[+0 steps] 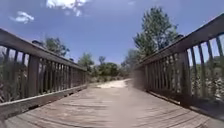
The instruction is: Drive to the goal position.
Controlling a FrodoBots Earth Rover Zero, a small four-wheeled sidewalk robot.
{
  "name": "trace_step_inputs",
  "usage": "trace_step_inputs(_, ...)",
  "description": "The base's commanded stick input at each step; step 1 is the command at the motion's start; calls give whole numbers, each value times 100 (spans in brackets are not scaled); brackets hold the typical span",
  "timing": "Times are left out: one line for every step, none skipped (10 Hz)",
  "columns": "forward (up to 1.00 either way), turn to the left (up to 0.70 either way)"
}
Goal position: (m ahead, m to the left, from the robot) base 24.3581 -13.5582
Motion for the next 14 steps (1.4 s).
trace_step_inputs(45, 0)
trace_step_inputs(45, 0)
trace_step_inputs(45, 0)
trace_step_inputs(45, 0)
trace_step_inputs(45, 0)
trace_step_inputs(45, 0)
trace_step_inputs(45, 7)
trace_step_inputs(45, 27)
trace_step_inputs(45, 17)
trace_step_inputs(45, 0)
trace_step_inputs(45, 0)
trace_step_inputs(45, 0)
trace_step_inputs(45, 0)
trace_step_inputs(45, 0)
